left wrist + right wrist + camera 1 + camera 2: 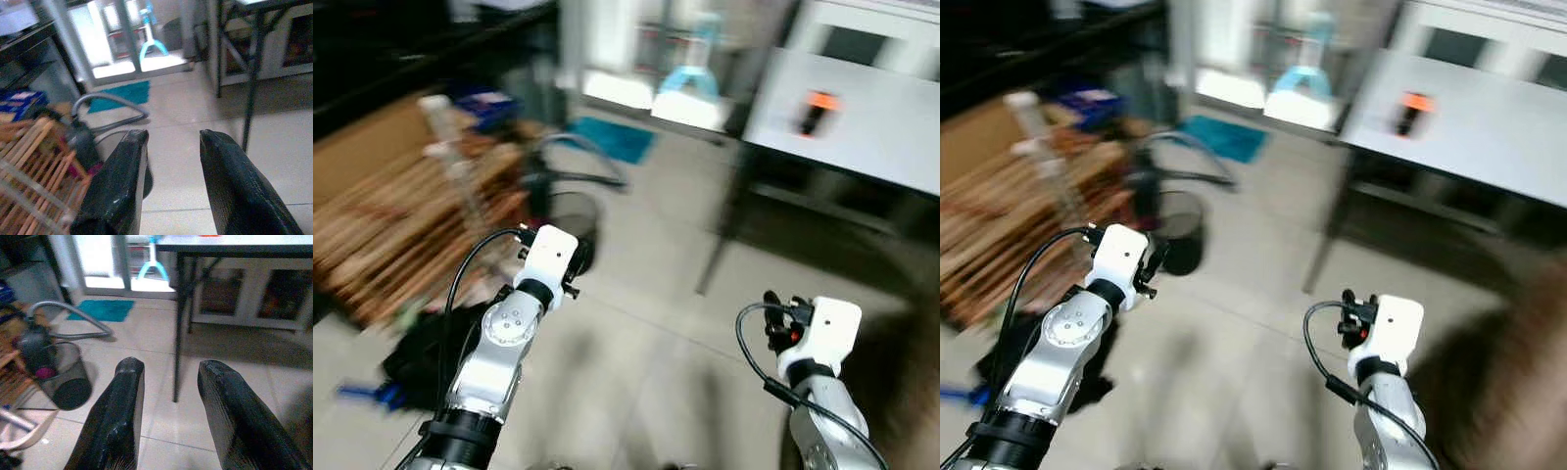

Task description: Move the pillow to the sofa from floor

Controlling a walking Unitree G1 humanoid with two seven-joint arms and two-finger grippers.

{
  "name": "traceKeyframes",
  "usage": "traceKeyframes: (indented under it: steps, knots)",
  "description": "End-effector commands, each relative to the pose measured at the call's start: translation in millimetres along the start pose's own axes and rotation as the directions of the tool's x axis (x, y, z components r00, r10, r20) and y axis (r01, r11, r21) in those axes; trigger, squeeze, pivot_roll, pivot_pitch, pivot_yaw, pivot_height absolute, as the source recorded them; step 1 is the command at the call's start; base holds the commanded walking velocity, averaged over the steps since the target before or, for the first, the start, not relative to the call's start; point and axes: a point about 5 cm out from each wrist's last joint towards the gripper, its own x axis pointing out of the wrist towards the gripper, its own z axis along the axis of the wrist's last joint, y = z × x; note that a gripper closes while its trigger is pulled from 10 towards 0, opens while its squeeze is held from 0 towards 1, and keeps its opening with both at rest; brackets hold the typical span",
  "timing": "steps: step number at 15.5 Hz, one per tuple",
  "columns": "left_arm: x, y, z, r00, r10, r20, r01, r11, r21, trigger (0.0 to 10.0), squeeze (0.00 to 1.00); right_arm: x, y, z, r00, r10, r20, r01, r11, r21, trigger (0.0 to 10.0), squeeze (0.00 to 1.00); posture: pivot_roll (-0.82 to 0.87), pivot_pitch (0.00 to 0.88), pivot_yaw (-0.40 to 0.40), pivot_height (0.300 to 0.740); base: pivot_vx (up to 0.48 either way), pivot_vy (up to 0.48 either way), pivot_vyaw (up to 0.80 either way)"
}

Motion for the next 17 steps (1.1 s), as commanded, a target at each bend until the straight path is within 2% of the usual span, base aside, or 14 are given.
traceKeyframes:
  steps: [1,6,7,10,11,14,17]
  knots:
    - [1.4,-3.8,-0.5,1.0,-0.021,0.0,0.021,1.0,0.002,10.0,0.0,-1.5,-1.9,3.1,1.0,-0.018,0.008,0.018,1.0,0.0,10.0,0.0,-0.01,0.0,-0.034,0.74,0.0,0.0,-0.8]
    - [1.5,-4.5,0.1,0.999,-0.044,-0.001,0.044,0.999,-0.019,10.0,0.0,-7.8,-2.5,3.9,0.999,-0.042,-0.006,0.042,0.999,-0.033,10.0,0.0,-0.02,0.0,-0.028,0.74,0.0,0.0,-0.8]
    - [1.5,-3.2,-0.4,0.999,-0.041,-0.02,0.04,0.998,-0.048,10.0,0.0,-8.2,-2.5,3.9,0.999,-0.043,-0.011,0.042,0.998,-0.035,10.0,0.0,-0.02,0.0,-0.03,0.74,0.0,0.0,-0.8]
    - [2.0,-2.9,-0.5,1.0,-0.028,-0.015,0.027,0.999,-0.043,10.0,0.0,-9.4,-4.6,4.2,0.999,-0.049,-0.02,0.048,0.998,-0.043,10.0,0.0,-0.03,0.0,-0.034,0.74,0.0,0.0,-0.8]
    - [2.3,-4.3,1.1,0.999,-0.029,0.015,0.029,0.999,-0.02,10.0,0.0,-10.5,-5.3,3.8,0.998,-0.055,-0.026,0.054,0.997,-0.046,10.0,0.0,-0.03,0.0,-0.034,0.74,0.0,0.0,-0.8]
    - [6.0,-7.7,6.9,0.997,-0.055,0.055,0.057,0.998,-0.033,10.0,0.0,-14.0,-9.4,3.2,0.996,-0.083,-0.034,0.081,0.995,-0.05,10.0,0.0,-0.03,0.0,-0.03,0.74,0.0,0.0,-0.8]
    - [12.2,-11.0,10.9,0.993,-0.089,0.072,0.09,0.996,-0.011,10.0,0.0,-21.2,-12.0,0.7,0.991,-0.13,-0.043,0.129,0.991,-0.034,10.0,0.0,-0.05,0.0,-0.001,0.74,0.0,0.354,-0.8]
